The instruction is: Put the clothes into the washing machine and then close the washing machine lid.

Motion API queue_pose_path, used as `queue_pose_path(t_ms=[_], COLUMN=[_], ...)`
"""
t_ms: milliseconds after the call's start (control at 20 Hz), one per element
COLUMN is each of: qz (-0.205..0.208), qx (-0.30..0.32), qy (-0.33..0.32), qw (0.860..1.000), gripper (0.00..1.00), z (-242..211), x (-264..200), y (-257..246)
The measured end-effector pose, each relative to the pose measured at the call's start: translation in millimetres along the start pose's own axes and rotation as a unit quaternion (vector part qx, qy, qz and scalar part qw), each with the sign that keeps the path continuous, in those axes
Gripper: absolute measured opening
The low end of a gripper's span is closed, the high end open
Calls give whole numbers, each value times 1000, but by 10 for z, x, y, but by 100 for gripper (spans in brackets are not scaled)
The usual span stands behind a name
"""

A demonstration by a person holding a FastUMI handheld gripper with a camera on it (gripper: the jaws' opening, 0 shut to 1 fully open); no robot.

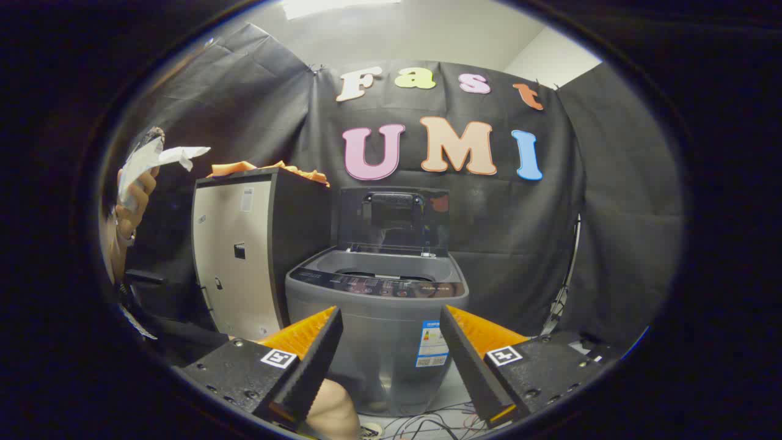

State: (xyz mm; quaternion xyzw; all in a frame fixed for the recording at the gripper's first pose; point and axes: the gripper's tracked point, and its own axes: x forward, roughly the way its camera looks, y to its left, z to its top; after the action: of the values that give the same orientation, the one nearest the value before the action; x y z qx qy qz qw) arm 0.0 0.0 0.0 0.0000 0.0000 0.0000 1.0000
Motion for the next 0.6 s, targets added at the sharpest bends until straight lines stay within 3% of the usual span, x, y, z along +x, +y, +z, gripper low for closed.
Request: queue_pose_path(t_ms=[600], qz=[0], qx=[8], qy=[1], qw=[1000], gripper=[97], z=[0], x=[-3], y=[-23])
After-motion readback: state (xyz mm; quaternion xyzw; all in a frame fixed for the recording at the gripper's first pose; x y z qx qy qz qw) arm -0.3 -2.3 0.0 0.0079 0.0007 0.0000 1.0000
